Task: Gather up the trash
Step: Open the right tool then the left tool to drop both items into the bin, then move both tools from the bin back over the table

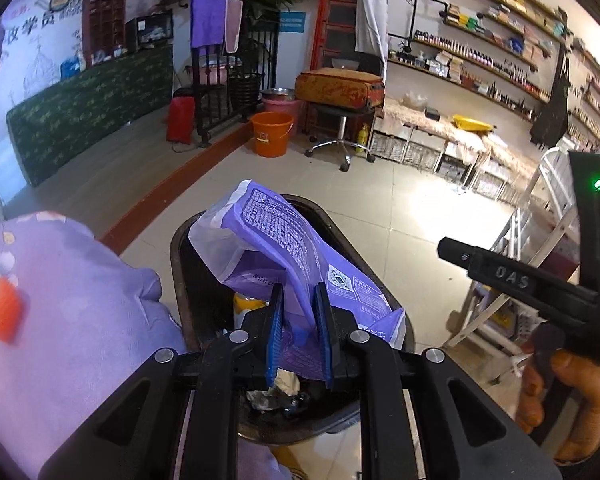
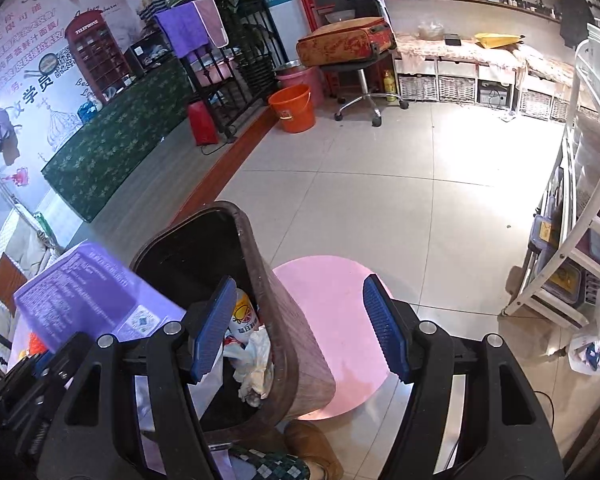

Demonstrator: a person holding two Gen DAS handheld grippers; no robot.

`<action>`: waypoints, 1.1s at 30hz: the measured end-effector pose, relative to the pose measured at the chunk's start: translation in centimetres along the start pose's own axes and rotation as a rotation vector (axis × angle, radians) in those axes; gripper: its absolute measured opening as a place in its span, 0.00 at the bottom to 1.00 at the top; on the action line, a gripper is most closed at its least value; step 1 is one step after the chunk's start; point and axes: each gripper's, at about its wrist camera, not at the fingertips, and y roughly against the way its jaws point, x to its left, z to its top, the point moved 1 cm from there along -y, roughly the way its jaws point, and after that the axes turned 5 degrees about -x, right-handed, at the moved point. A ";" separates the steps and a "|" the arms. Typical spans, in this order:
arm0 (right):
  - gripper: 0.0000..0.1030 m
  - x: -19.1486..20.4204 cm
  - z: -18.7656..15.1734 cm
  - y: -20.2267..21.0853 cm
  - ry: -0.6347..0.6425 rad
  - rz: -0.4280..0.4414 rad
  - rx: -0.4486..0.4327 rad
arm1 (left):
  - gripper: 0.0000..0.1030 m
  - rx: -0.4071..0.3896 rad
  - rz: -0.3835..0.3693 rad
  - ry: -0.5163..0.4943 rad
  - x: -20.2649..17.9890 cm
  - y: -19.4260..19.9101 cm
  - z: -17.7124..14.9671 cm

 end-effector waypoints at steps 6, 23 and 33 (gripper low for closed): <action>0.64 -0.7 0.3 0.2 -0.004 -0.007 -0.002 | 0.16 0.015 0.029 -0.032 -0.1 -1.2 0.0; 0.82 2.3 -0.2 0.5 0.047 0.047 -0.016 | 0.94 -0.060 0.010 0.018 2.5 3.1 -1.5; 0.83 6.0 -1.4 0.4 0.117 0.124 0.010 | 0.94 -0.103 0.120 0.100 6.1 7.7 -2.9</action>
